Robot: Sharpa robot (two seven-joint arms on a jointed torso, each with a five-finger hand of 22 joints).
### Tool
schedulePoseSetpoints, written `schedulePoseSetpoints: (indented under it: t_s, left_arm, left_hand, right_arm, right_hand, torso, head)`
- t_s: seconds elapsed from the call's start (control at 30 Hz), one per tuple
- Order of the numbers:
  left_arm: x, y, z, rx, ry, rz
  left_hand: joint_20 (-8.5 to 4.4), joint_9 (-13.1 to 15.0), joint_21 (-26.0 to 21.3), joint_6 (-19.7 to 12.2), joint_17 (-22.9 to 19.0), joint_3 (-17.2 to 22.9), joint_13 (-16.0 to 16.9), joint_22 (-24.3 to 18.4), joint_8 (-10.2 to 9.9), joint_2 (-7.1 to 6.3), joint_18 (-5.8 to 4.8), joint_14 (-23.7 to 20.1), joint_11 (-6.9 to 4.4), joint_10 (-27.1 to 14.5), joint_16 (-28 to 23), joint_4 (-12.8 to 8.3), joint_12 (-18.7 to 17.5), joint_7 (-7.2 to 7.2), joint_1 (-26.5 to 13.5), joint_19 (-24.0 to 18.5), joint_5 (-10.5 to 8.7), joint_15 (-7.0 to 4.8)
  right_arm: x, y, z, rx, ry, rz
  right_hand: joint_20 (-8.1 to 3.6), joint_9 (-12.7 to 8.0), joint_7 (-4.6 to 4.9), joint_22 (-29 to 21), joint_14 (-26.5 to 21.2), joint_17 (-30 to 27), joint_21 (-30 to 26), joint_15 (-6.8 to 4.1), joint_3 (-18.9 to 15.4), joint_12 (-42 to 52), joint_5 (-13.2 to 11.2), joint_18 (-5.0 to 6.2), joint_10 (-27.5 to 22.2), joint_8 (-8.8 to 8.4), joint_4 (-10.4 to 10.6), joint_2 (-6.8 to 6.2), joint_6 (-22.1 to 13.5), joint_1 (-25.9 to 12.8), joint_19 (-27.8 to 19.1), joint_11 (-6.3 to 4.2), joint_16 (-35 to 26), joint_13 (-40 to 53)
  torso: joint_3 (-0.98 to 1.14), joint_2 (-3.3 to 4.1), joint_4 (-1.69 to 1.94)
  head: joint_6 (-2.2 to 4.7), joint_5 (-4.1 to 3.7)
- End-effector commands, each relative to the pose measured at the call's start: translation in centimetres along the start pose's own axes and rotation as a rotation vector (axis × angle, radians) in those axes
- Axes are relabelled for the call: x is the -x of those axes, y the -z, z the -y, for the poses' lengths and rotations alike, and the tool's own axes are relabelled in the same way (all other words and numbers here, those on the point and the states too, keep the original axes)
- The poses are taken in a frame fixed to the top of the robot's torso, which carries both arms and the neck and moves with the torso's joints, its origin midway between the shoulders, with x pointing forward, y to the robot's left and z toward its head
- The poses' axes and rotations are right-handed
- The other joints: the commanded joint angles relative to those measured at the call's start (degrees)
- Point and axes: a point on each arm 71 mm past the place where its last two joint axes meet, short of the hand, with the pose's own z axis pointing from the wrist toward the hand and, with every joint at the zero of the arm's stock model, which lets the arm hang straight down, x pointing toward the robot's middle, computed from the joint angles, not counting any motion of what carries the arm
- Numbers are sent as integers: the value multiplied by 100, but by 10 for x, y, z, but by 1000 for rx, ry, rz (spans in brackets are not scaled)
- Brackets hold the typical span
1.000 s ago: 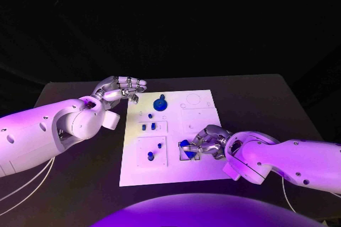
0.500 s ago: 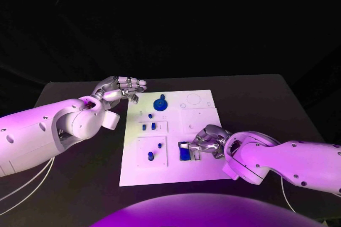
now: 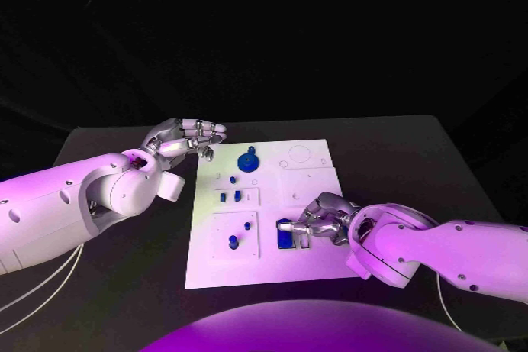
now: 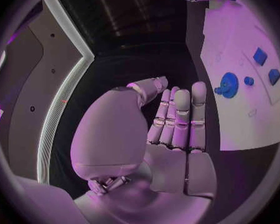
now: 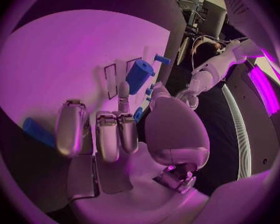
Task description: Assemble the parts on the task board
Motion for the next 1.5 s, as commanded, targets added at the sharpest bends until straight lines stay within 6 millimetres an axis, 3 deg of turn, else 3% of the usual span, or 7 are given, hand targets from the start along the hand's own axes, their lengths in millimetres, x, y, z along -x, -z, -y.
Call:
schedulePoseSetpoints:
  t_s: [0.03, 0.2, 0.33, 0.8, 0.97, 1.17, 1.5]
  left_arm:
    - [-2, 0, 1, -6, 5, -12]
    - [-1, 0, 1, -5, 4, -9]
    - [-1, 0, 1, -5, 3, -8]
    - [-1, 0, 1, -3, 4, -12]
    - [-2, -1, 0, -2, 4, -13]
    - [-1, -1, 0, -1, 3, -11]
    - [0, 0, 0, 2, 2, -8]
  left_hand:
    - [24, -9, -32, -35, -4, -17, -8, -5, 34, 11, 86, -55, -11, -44, 31, 14, 23, -14, -49, 0, 21, 0]
    - [24, -9, -32, -35, -4, -17, -8, -5, 34, 11, 86, -55, -11, -44, 31, 14, 23, -14, -49, 0, 21, 0]
    - [24, -9, -32, -35, -4, -17, -8, -5, 34, 11, 86, -55, -11, -44, 31, 14, 23, -14, -49, 0, 21, 0]
    - [26, -10, -40, -39, -23, -14, -9, -10, 42, 14, 86, -75, -11, -58, 30, 14, 31, -15, -52, -9, 23, 2]
    - [27, -10, -42, -39, -11, -13, -9, -11, 46, 16, 87, -73, -11, -62, 33, 14, 35, -16, -53, -11, 23, 2]
    - [27, -10, -42, -39, -11, -13, -9, -11, 46, 16, 87, -73, -11, -62, 33, 14, 35, -16, -53, -11, 23, 2]
    - [28, -11, -45, -45, -15, -13, -9, -13, 49, 18, 87, -77, -10, -67, 36, 16, 40, -13, -59, -13, 22, 3]
  right_arm:
    - [-2, 2, -1, 36, 37, -28]
    - [-2, 7, 0, 64, 60, -64]
    - [-4, 10, -1, 81, 70, -86]
    - [-4, 6, 0, 75, 79, -95]
    - [0, 4, 5, 54, 78, -86]
    - [7, 4, 13, 42, 102, -64]
    - [9, 7, 16, 56, 125, -70]
  right_hand:
    - [-41, 16, -8, 909, 569, 1366, -7, -33, -39, 1, 26, -108, 600, -16, -8, 112, -50, 45, 95, -42, 15, 1493]
    - [-49, 52, -21, 935, 573, 1387, 17, -41, 20, 18, 18, -114, 605, -16, -45, 120, -44, 724, 109, -53, 20, 1503]
    - [-60, 67, -43, 952, 577, 1409, 36, -55, 232, 27, 32, -119, 608, -1, -29, 15, 9, 1042, 119, -71, 26, 1508]
    - [-69, 96, -67, 975, 587, 1457, 92, -68, 317, 27, 30, -129, 608, 46, -20, 4, 83, 1101, 137, -91, 39, 1508]
    - [-79, 122, -80, 984, 590, 1473, 104, -79, 379, 27, 25, -132, 608, 69, -16, 101, 98, 1077, 143, -103, 43, 1508]
    - [-86, 143, -91, 1001, 598, 1507, 146, -87, 421, 27, 21, -140, 608, 86, -25, 181, 103, 1081, 157, -112, 53, 1508]
    - [-89, 155, -89, 1002, 596, 1500, 143, -89, 401, 27, 9, -140, 608, 87, -32, 132, 87, 1081, 156, -111, 51, 1508]
  torso:
    - [2, 2, 0]
    - [2, 7, -4]
    - [7, 5, -5]
    - [-4, 7, 4]
    - [-9, 1, 12]
    - [-6, -6, 1]
    - [3, 1, -6]
  head:
    - [0, 3]
    - [0, 3]
    - [0, 13]
    - [0, 17]
    - [0, 21]
    - [0, 36]
    - [0, 40]
